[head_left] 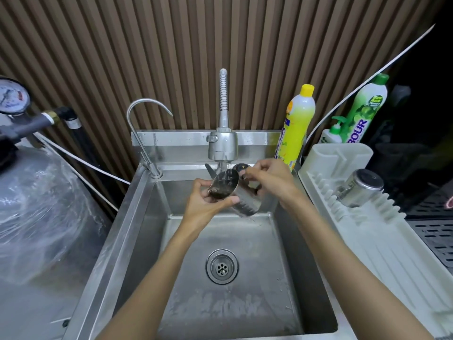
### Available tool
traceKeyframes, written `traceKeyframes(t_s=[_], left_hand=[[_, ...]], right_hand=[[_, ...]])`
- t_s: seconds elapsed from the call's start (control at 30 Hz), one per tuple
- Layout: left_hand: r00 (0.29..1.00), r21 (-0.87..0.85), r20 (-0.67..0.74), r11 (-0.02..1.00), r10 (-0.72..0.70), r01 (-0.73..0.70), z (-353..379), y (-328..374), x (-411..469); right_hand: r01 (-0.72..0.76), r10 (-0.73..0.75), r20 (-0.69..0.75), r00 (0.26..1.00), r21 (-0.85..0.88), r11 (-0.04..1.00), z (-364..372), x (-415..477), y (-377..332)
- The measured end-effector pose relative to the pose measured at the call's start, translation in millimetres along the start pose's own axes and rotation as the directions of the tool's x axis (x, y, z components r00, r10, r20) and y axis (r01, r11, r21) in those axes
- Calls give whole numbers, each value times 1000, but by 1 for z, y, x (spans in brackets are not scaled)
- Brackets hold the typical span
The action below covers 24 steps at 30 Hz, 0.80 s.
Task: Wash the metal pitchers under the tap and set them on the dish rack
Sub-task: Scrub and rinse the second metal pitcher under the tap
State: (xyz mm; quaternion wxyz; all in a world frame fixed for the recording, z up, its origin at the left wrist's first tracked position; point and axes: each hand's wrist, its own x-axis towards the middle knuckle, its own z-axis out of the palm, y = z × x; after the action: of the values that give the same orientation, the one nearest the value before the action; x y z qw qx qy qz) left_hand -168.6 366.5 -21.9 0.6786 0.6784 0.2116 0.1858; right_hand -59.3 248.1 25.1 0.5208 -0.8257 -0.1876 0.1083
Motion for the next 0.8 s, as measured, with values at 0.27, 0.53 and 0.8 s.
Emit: traceKeyframes(t_s=[0.27,0.53,0.8], left_hand=[[941,111,-268,976,209,-185,18,15,-2],[939,521,-47,811,340,-267,-12,46,8],[962,532,-125,835,241,-140,-20,37,6]], right_hand=[[-50,-53,198,979,483,874,-4,15,-6],[-406,56,420,906,822,399,34,5,28],[-419,84,453,887,717,557,39,-11,40]])
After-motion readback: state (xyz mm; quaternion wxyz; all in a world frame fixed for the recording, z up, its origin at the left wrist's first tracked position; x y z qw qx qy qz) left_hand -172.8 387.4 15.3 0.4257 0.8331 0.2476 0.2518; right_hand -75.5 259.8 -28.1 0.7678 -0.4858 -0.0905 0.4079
